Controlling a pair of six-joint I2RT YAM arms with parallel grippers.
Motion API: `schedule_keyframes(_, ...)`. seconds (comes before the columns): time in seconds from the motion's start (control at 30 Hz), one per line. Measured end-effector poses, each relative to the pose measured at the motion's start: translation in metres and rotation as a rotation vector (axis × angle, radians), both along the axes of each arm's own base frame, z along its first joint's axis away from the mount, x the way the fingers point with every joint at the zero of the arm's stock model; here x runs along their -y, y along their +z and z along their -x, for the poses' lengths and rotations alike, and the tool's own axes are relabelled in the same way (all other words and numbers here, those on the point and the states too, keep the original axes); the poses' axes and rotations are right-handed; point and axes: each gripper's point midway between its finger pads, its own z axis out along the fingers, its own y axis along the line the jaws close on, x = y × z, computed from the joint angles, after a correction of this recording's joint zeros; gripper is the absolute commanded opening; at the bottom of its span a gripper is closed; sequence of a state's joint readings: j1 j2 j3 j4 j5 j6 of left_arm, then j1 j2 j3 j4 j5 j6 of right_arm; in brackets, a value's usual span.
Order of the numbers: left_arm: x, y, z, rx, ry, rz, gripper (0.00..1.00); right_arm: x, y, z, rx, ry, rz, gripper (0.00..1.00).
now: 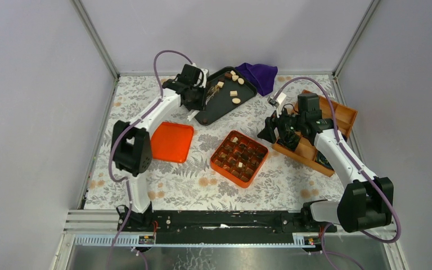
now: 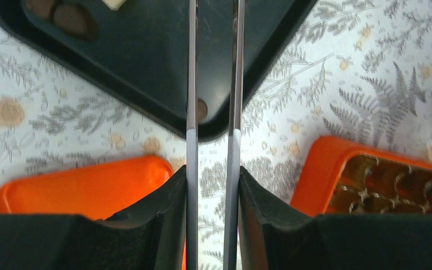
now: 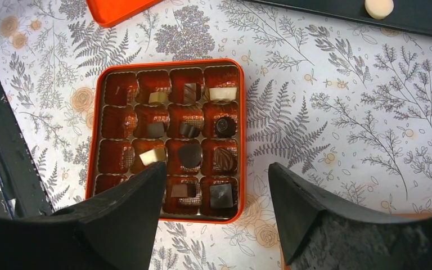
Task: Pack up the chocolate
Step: Pick up the fake chocolate from the plate.
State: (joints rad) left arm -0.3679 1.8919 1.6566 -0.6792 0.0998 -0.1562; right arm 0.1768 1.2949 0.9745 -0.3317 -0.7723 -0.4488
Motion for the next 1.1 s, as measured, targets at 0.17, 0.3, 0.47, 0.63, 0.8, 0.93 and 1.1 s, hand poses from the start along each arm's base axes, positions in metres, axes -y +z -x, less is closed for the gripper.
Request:
schedule_keyframes(0.17, 0.006, -0.017, -0.033, -0.015, -0.005, -0.011, 0.4, 0.0, 0.0, 0.0, 0.005, 0.004, 0.003, 0.74)
schedule_keyframes(0.3, 0.005, -0.029, -0.052, -0.023, 0.009, -0.013, 0.42, 0.0, 0.0, 0.0, 0.009, 0.006, 0.005, 0.74)
schedule_keyframes(0.47, 0.003, -0.035, -0.069, -0.015, 0.024, -0.015, 0.44, -0.002, 0.0, 0.001, 0.016, 0.017, 0.009, 0.74)
schedule_keyframes(0.63, 0.003, -0.032, -0.081, 0.009, 0.028, -0.018, 0.45, -0.005, 0.0, 0.002, 0.021, 0.031, 0.011, 0.74)
schedule_keyframes(0.8, 0.003, -0.036, -0.09, 0.02, 0.026, -0.034, 0.45, -0.006, 0.0, 0.003, 0.025, 0.037, 0.014, 0.75)
schedule_keyframes(0.93, 0.001, -0.047, -0.093, 0.009, 0.031, -0.052, 0.45, -0.007, -0.001, 0.003, 0.027, 0.043, 0.016, 0.75)
schedule_keyframes(1.1, -0.001, -0.061, -0.099, -0.001, 0.039, -0.074, 0.45, -0.007, -0.003, 0.006, 0.02, 0.05, 0.022, 0.75)
